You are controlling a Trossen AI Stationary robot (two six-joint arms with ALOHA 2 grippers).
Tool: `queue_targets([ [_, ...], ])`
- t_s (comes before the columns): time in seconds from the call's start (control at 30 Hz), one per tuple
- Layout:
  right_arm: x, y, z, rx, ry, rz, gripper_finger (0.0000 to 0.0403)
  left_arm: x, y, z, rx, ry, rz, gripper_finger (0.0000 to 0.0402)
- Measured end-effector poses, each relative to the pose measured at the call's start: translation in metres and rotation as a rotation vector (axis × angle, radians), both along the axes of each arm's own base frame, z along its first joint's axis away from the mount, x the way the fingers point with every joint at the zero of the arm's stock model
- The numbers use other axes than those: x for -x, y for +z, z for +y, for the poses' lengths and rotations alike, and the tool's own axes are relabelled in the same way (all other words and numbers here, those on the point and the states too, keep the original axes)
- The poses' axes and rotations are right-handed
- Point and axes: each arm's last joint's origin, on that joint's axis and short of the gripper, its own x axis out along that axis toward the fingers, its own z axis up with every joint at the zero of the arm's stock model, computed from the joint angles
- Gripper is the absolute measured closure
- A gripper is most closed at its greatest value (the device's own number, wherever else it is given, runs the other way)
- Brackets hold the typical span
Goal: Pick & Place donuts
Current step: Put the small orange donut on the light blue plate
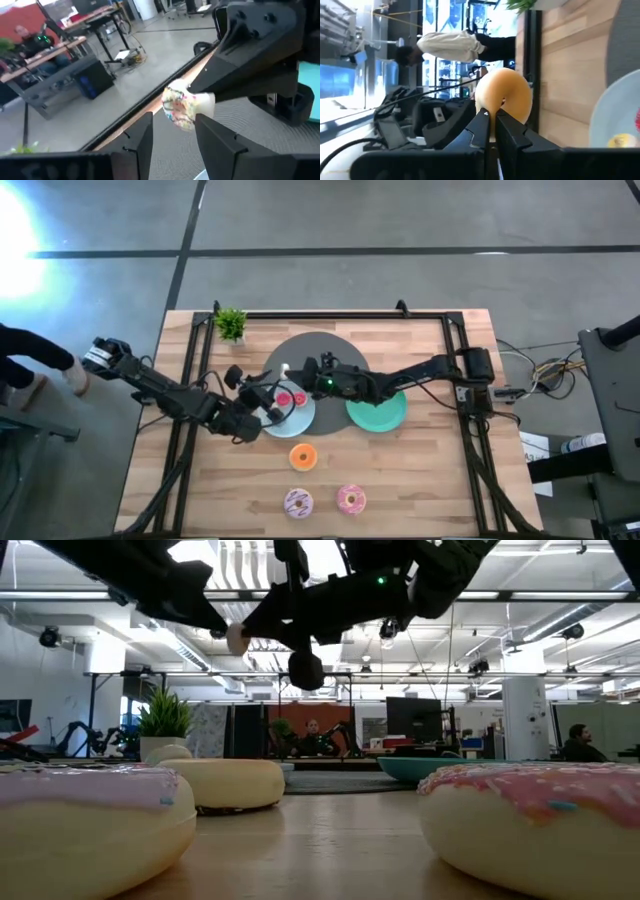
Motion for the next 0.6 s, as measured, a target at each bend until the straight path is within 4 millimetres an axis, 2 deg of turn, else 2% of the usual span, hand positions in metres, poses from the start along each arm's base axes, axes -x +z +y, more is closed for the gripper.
queue_targets([
  [0.2,0.001,-0.003,-0.002,-0.007,-0.007,0.008,0.0390,-0.005,-0.002,0.008,0.083,-0.046,0.026,0.0280],
  [0.43,0.001,-0.003,-0.014,0.014,-0.032,0.020,0.0390,-0.006,-0.002,0.009,0.087,-0.049,0.026,0.0280],
  [0.6,0.000,0.000,-0.015,-0.006,-0.025,-0.001,0.0390,-0.010,-0.003,0.018,0.091,-0.011,0.012,0.0280],
])
